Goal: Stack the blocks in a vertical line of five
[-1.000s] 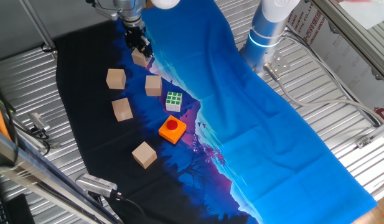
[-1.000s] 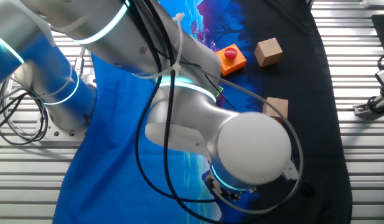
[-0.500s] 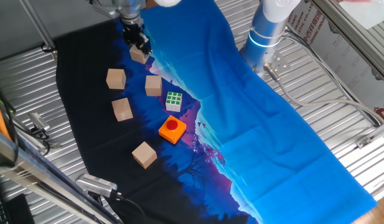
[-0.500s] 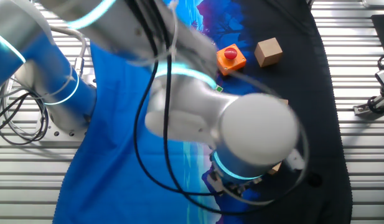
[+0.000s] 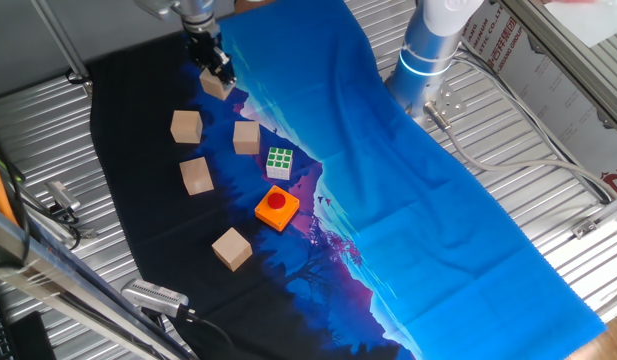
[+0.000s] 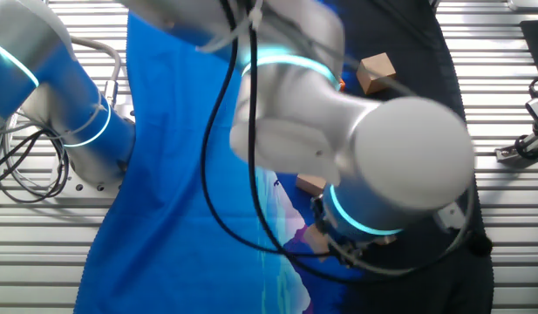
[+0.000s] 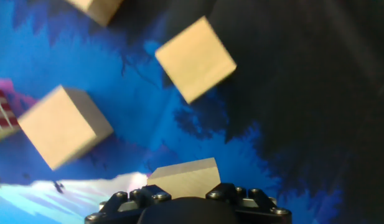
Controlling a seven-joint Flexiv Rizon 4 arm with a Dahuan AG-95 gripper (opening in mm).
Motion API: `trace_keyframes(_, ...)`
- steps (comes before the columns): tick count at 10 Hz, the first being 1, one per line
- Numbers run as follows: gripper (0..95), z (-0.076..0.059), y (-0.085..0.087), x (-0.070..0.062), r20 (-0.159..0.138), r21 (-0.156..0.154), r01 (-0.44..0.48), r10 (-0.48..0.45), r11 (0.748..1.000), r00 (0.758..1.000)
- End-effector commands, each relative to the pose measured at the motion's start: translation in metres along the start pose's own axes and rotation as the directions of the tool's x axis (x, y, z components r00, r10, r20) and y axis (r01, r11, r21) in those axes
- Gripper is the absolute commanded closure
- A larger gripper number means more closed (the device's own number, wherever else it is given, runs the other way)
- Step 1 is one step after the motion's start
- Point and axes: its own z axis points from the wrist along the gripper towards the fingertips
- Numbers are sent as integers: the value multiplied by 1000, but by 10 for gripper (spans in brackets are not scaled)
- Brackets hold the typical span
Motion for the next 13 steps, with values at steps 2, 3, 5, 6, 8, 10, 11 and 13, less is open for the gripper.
trace_keyframes(2,950,-10,19,-20,2,-8,-102,102,995,995)
trace_keyframes(3,950,-12,24,-26,2,-8,-125,125,992,992)
trace_keyframes(5,950,-18,31,-37,-1,-10,-164,164,986,986)
trace_keyframes(6,950,-21,36,-43,-1,-13,-197,197,980,980)
trace_keyframes(8,950,-21,48,-55,-2,-16,-258,258,966,966)
trace_keyframes(10,950,-17,63,-65,-2,-13,-308,308,951,951)
trace_keyframes(11,950,-17,71,-71,-1,-15,-342,342,940,940)
trace_keyframes(13,950,-20,81,-81,-4,-19,-388,388,922,922)
